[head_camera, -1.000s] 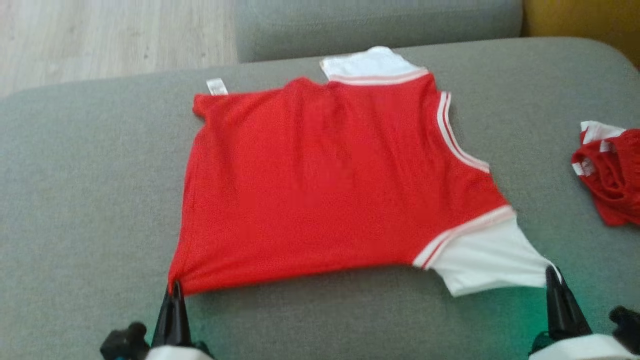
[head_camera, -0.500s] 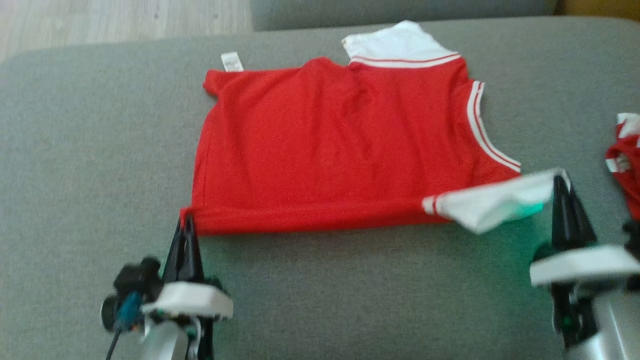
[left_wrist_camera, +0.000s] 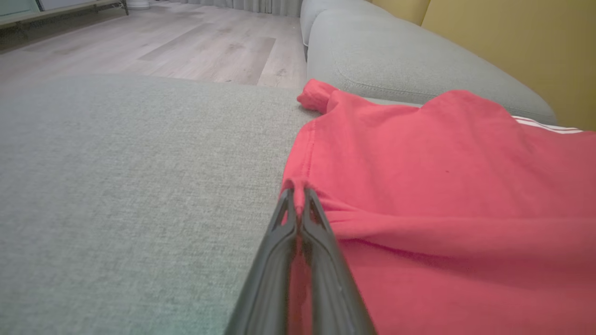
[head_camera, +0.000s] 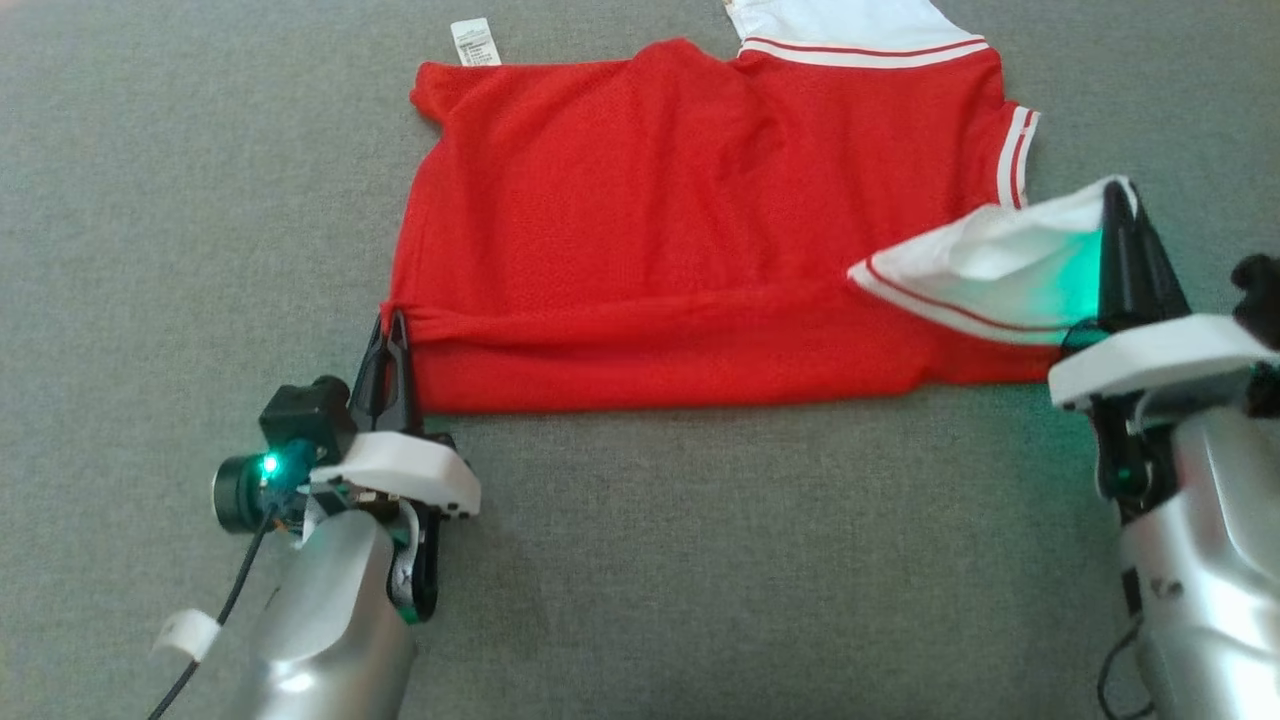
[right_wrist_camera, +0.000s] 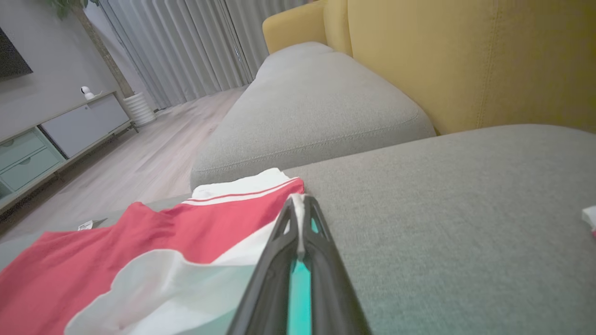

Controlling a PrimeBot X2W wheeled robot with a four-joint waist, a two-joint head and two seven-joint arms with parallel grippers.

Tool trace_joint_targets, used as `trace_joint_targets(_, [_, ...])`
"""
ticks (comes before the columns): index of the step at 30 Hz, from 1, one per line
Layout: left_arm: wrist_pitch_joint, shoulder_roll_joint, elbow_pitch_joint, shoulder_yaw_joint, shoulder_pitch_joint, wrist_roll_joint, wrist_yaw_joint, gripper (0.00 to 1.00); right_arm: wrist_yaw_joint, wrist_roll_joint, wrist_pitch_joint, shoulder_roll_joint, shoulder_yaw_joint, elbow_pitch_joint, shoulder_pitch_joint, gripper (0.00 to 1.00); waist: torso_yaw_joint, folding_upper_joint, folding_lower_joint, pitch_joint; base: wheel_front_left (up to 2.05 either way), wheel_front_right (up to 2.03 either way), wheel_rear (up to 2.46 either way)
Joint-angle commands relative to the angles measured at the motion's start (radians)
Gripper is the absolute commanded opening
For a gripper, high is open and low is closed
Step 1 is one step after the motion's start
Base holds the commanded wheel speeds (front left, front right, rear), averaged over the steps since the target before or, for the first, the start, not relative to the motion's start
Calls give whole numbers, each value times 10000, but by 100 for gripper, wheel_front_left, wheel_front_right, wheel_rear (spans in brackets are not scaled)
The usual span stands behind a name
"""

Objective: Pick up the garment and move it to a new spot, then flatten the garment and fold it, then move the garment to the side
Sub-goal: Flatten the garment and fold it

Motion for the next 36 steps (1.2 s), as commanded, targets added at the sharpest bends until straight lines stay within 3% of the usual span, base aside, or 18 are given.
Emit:
trace_joint_targets(1, [-53, 174, -245, 205, -342, -7, 224, 42, -9, -94, -273, 23, 49, -48, -389, 54, 9, 0, -3, -40, 0, 0, 0])
trace_joint_targets(2, [-53, 174, -245, 205, -342, -7, 224, 42, -9, -94, -273, 23, 49, -48, -389, 54, 9, 0, -3, -40, 0, 0, 0])
trace_joint_targets(3, [-53, 174, -279, 246, -348, -3, 318, 91, -9, -161, -406, 73, -71, 123, -488, 100, 22, 0, -3, -79, 0, 0, 0])
trace_joint_targets(4, [-53, 174, -341, 306, -324, 47, 423, 100, -9, -237, -528, 122, -151, 264, -549, 100, 39, 0, -3, -133, 0, 0, 0])
trace_joint_targets(9, [-53, 174, -1146, 627, 396, 624, 804, 100, -9, -938, -909, 318, -628, 495, -271, 100, 81, 0, -3, -493, 0, 0, 0])
trace_joint_targets(20, [-53, 174, -2625, 803, 2885, 1929, 687, 100, -9, -2454, -939, 961, -1298, -881, 2299, 100, 139, 0, -3, -1648, 0, 0, 0])
trace_joint_targets(27, [-53, 174, -3013, 833, 3947, 2124, 637, 100, -9, -2604, -939, 1043, -1060, -961, 3347, 100, 121, 0, -3, -2261, 0, 0, 0])
trace_joint_targets(36, [-53, 174, -3170, 676, 4143, 1808, 455, 100, -9, -2449, -940, 1048, -746, -799, 3453, 100, 129, 0, -3, -2067, 0, 0, 0])
